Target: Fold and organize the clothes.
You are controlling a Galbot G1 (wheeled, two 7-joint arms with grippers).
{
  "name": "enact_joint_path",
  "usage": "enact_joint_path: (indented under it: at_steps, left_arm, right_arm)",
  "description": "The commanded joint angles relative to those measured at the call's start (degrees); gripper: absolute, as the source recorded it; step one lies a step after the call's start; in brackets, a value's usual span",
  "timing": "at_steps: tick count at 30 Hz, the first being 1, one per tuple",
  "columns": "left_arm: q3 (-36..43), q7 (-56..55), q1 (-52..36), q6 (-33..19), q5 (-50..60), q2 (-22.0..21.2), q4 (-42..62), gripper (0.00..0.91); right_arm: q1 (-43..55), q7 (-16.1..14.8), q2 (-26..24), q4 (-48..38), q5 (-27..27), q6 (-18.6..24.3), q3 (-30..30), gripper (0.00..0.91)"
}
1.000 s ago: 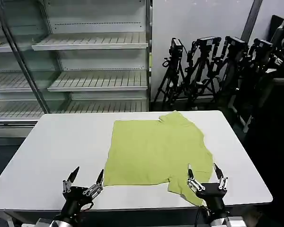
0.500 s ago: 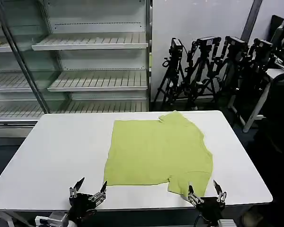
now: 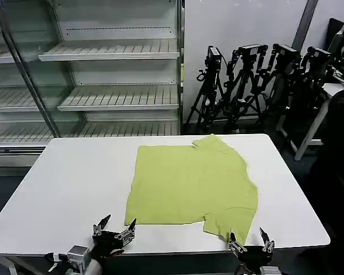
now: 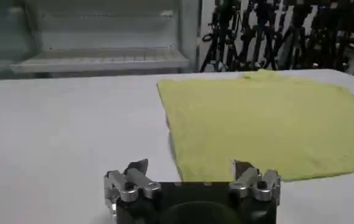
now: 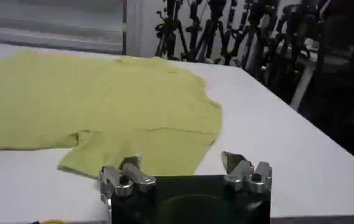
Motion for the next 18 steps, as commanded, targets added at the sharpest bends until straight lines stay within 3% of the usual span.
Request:
enact_joint_path:
  at_steps: [1, 2, 3, 4, 5, 9, 18]
  left_arm:
    - [1.38, -0.11, -2.10, 0.98, -1.35, 0.11, 2.11, 0.524]
    - [1.44, -0.10, -2.24, 1.11, -1.37, 0.15, 2.12, 0.242]
    - [1.54, -0.10, -2.41, 1.22, -1.37, 0.22, 2.30, 0.101]
    - [1.70, -0.16, -2.67, 1.23, -1.38, 0.22, 2.45, 0.020]
    - [1.80, -0.23, -2.76, 1.22, -1.37, 0.22, 2.58, 0.020]
    - [2.49, -0.55, -2.89, 0.76, -1.42, -0.02, 2.75, 0.020]
    - [2.89, -0.34, -2.57, 0.81, -2.92, -0.09, 3.43, 0.020]
  right_arm:
    - [-0.03, 0.21, 0.05, -0.34, -0.23, -0.57, -0.14, 0.907]
    - [-0.08, 0.29, 0.15, -0.44, -0.21, -0.58, -0.43, 0.786]
    - [-0.10, 0.32, 0.26, -0.55, -0.17, -0.59, -0.65, 0.786]
    - [-0.07, 0.34, 0.34, -0.69, 0.06, -0.59, -0.92, 0.151]
    - [-0.02, 0.37, 0.38, -0.82, 0.14, -0.60, -1.09, 0.050]
    - [-0.11, 0.32, 0.47, -1.14, 1.45, -0.40, -1.80, 0.000]
    - [0.16, 0.28, 0.71, -2.24, 3.99, -0.81, -2.45, 0.000]
